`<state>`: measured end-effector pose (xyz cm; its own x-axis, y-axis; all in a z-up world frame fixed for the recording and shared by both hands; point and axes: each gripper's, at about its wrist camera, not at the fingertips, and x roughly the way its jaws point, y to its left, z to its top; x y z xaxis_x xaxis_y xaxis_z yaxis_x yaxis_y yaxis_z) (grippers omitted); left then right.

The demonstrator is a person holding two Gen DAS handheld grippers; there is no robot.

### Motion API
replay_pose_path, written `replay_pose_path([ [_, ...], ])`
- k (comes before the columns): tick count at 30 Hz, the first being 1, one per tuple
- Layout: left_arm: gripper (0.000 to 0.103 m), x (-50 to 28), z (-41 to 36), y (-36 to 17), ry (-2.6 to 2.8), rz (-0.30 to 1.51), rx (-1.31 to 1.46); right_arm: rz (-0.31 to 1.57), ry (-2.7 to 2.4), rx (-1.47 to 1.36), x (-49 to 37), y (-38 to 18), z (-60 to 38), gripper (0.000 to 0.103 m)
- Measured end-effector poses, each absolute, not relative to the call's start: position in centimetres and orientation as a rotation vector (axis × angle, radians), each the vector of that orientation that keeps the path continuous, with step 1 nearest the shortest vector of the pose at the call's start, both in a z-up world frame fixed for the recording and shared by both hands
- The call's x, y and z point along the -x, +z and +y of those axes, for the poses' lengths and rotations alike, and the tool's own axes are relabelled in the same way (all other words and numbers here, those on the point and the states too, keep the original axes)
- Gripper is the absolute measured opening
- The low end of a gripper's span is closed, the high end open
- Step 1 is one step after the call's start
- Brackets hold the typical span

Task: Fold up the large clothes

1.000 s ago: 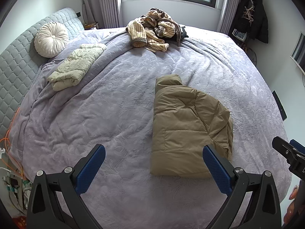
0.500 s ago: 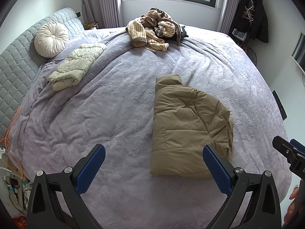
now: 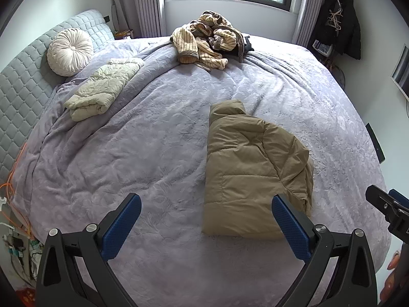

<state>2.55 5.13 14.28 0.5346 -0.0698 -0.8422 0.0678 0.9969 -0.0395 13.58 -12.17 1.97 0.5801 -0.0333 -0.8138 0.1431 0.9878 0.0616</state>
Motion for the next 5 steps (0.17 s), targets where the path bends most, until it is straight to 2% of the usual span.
replay_pose_path([
  [5,0.102,-2.54,4.95,14.43,-0.093,1.000,-0.002,0.946,-0.103,-0.126,-13.52,1.95,-12.11,0.103],
])
